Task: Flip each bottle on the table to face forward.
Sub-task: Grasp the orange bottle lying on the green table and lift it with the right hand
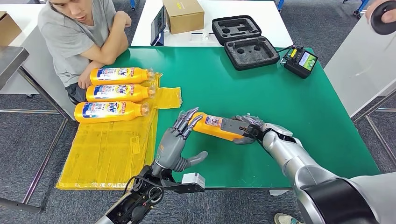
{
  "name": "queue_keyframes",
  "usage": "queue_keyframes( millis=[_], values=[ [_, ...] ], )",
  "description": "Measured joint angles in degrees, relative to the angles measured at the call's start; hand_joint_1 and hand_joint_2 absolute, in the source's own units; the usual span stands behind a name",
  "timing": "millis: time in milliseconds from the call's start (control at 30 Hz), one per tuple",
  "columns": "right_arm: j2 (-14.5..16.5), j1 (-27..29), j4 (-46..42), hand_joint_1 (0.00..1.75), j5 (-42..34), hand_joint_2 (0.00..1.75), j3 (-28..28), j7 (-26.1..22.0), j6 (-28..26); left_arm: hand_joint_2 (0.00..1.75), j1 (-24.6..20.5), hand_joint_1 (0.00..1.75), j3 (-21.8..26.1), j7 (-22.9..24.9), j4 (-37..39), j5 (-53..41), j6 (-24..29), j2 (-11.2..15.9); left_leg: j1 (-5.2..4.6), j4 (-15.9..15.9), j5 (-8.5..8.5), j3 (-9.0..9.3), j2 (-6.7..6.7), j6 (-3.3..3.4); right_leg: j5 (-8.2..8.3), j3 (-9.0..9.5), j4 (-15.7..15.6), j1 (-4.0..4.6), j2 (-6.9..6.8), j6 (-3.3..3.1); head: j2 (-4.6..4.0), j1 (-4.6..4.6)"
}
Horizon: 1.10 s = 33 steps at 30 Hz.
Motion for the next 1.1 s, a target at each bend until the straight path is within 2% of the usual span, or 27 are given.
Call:
queue_keyframes(
  millis=[267,533,733,867,1000,1100],
  values=[
    [0.1,0.9,0.0,1.75,-0.9,1.75,-1.2,-1.2,-2.9,1.75,0.3,0.0,0.1,0.8,-0.1,-0.9,1.0,0.0,0.0,0.0,0.0,0.0,0.0,0.0,0.0,0.01,0.0,0.0,0.0,0.0,0.0,-0.01],
    [0.1,2.1,0.0,1.75,-5.9,1.75,-4.9,-6.9,-5.8,1.75,2.4,0.0,3.0,-0.3,-2.9,-2.7,1.5,0.0,0.0,0.0,0.0,-0.01,0.0,0.0,0.0,-0.01,0.0,0.0,0.0,0.0,0.0,0.0],
    [-0.6,3.1,0.0,1.75,-8.4,1.75,-8.0,-9.5,-8.3,1.75,5.4,0.0,7.0,-1.6,-10.9,-2.1,1.5,-0.8,0.0,0.0,0.0,-0.04,-0.01,0.0,-0.01,-0.04,0.0,0.0,0.0,0.0,0.0,0.01],
    [-1.0,4.0,0.0,1.75,-9.4,1.75,-9.5,-10.5,-9.3,1.75,7.2,0.0,8.2,-1.8,-17.3,2.6,1.5,-1.0,0.0,0.0,-0.01,-0.05,-0.01,0.0,-0.01,-0.04,0.0,0.0,-0.01,-0.01,0.0,0.0],
    [-1.2,4.5,-0.1,1.75,-10.2,1.75,-10.6,-11.7,-10.3,1.75,8.2,0.0,8.2,-1.9,-19.9,7.0,1.5,-1.0,0.0,0.0,-0.01,-0.05,-0.01,0.0,-0.01,-0.04,0.0,0.0,0.0,-0.01,0.0,-0.01],
    [-1.2,5.0,-0.6,1.75,-11.2,1.75,-11.5,-14.7,-12.4,1.75,8.3,0.0,7.2,-1.9,-19.9,17.1,0.4,-0.8,0.0,0.0,-0.01,-0.05,-0.01,0.0,-0.01,-0.04,0.0,0.0,0.0,-0.01,0.0,-0.01]
  ],
)
